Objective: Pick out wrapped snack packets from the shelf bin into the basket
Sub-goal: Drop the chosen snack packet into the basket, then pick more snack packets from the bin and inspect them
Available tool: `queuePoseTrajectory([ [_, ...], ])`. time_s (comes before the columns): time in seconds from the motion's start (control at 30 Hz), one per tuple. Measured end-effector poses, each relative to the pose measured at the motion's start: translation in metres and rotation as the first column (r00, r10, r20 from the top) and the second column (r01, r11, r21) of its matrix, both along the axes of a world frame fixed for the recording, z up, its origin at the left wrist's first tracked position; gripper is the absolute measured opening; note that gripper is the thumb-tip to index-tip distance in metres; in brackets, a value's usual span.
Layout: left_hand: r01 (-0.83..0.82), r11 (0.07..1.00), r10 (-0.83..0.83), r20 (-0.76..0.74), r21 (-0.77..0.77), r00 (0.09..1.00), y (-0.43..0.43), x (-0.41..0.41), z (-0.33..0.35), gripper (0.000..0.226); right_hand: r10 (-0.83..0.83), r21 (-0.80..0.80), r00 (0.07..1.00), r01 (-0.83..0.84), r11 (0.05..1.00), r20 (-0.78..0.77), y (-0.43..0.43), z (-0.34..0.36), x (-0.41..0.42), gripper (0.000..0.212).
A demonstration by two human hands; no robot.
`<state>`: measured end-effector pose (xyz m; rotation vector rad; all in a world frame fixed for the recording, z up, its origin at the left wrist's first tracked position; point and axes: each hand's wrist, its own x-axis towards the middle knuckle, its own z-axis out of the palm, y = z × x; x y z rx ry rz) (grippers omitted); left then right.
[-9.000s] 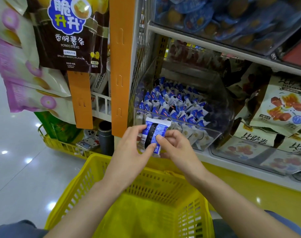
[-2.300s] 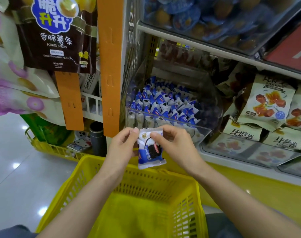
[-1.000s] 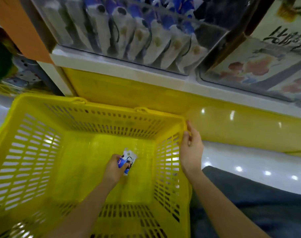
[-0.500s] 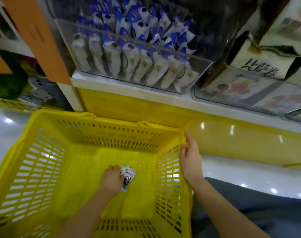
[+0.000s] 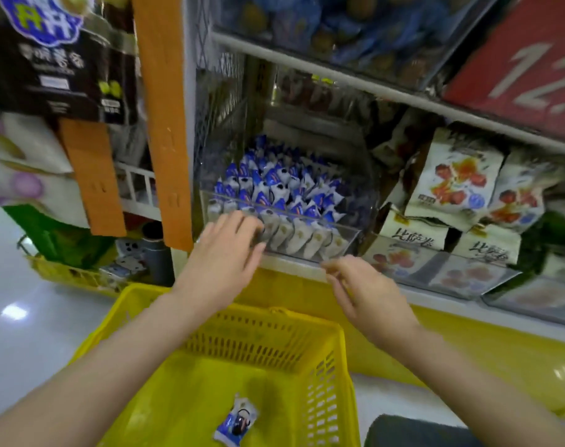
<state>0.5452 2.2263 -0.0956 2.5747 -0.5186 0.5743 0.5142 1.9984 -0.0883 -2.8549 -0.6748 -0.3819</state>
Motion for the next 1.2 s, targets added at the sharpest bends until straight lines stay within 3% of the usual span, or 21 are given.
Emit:
queuePoseTrajectory([
  [0.07, -0.026, 1.0, 0.026, 0.093, -0.001, 0.995, 0.005, 0.008, 0.024, 0.024, 0.05, 0.138, 0.994, -0.064, 0.988, 0.1, 0.014, 0.032, 0.016, 0.021],
  [0.13, -0.051, 0.999, 0.05, 0.086, 0.013, 0.995, 0.009, 0.018, 0.034, 0.025, 0.005, 0.259, 0.992, -0.038, 0.965, 0.125, 0.026, 0.052, 0.041, 0.022],
  [0.27, -0.078, 0.995, 0.08, -0.027, 0.07, 0.996, 0.013, 0.041, 0.03, 0.032, -0.166, 0.329, 0.985, 0.171, 0.929, -0.041, 0.043, 0.064, 0.111, 0.025],
  [0.5, -0.062, 0.986, 0.066, -0.023, 0.152, 0.998, 0.023, 0.054, 0.017, 0.051, -0.338, 0.052, 0.844, 0.394, 0.918, -0.417, 0.055, 0.038, 0.191, 0.027],
  [0.7, -0.058, 0.99, 0.058, 0.003, 0.132, 0.998, 0.023, 0.055, 0.013, 0.049, -0.4, -0.099, 0.826, 0.395, 0.913, -0.397, 0.064, 0.035, 0.205, 0.035],
  [0.87, -0.06, 0.992, 0.059, 0.013, 0.115, 0.998, 0.021, 0.055, 0.013, 0.047, -0.473, -0.119, 0.728, 0.482, 0.868, -0.496, 0.062, 0.043, 0.21, 0.035],
  [1.0, -0.072, 0.991, 0.07, 0.018, 0.113, 0.997, 0.02, 0.054, 0.012, 0.042, -0.475, -0.067, 0.669, 0.539, 0.84, -0.571, 0.059, 0.045, 0.205, 0.05],
  [1.1, -0.077, 0.989, 0.075, 0.022, 0.125, 0.997, 0.02, 0.054, 0.012, 0.041, -0.413, 0.077, 0.72, 0.54, 0.838, -0.559, 0.063, 0.042, 0.2, 0.029],
  [1.2, -0.079, 0.989, 0.076, 0.031, 0.129, 0.997, 0.019, 0.054, 0.012, 0.041, -0.394, 0.219, 0.816, 0.514, 0.829, -0.423, 0.066, 0.043, 0.194, 0.015],
])
